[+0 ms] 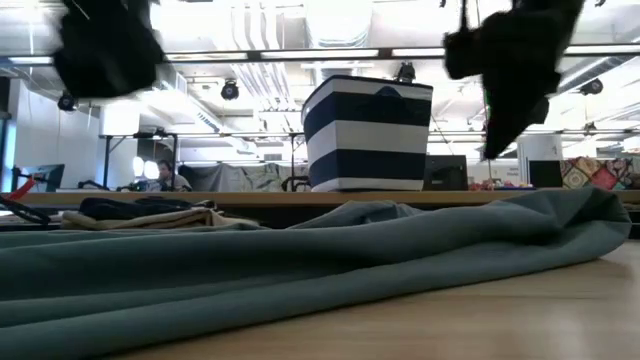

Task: Fold Laundry from Bin
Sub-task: Fold the gray pants

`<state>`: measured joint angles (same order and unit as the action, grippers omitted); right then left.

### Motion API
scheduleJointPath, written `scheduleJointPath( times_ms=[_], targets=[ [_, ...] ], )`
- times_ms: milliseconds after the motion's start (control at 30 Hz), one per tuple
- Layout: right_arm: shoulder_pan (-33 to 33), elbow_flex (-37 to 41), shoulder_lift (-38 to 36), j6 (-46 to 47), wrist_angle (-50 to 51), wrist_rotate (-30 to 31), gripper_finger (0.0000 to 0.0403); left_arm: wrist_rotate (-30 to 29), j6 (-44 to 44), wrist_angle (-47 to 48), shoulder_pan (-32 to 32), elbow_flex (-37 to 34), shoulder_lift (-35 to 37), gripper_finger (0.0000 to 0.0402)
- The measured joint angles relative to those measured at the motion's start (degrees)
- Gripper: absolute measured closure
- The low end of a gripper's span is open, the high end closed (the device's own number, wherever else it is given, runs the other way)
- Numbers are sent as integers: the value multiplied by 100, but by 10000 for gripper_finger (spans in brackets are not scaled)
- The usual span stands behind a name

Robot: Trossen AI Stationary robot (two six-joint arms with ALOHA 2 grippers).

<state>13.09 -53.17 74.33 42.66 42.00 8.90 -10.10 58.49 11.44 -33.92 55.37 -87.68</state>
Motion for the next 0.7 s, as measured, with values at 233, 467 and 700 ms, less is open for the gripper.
scheduleJointPath(
  times_ms=[233,467,700],
  targets=[
    [-940,0,870,-1016,-1404,-165,390,54,0,170,608,-48,-811,276],
    [-2190,-319,2253,-1775,-2514,-608,390,566,678,321,499,-135,-1409,276],
    [-3364,-1383,3324,-2570,-2597,-959,390,585,404,565,608,-135,-1371,276]
  ],
)
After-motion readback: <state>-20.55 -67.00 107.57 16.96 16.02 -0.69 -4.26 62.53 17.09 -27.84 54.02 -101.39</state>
